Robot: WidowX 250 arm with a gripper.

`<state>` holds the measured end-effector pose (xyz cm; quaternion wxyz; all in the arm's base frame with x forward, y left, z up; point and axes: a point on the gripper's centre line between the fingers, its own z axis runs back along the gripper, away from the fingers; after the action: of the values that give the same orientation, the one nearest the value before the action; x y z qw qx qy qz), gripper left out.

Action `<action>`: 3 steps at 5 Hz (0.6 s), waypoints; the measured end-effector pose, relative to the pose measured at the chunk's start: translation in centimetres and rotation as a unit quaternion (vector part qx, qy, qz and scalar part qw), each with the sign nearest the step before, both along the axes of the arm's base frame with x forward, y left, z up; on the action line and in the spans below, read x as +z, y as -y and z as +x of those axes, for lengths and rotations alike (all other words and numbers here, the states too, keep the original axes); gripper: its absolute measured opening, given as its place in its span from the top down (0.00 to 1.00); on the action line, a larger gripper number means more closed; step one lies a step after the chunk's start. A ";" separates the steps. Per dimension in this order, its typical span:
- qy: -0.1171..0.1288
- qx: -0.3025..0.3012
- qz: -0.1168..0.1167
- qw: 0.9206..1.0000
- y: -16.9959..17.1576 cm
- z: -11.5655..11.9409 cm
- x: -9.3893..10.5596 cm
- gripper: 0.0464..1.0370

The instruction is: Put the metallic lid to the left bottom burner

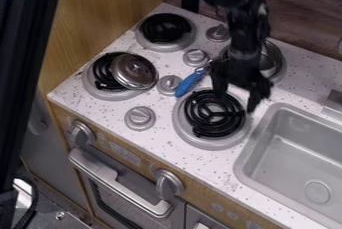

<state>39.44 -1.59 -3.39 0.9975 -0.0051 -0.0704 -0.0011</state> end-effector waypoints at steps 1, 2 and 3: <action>0.016 0.063 0.012 0.998 -5.4 1.7 1.6 0.04; 0.022 0.109 0.032 0.993 -9.7 3.3 1.1 0.04; 0.033 0.141 0.057 0.988 -14.7 4.5 1.2 0.04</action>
<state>43.94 13.11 -2.22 0.9835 0.0620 -0.1031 0.1350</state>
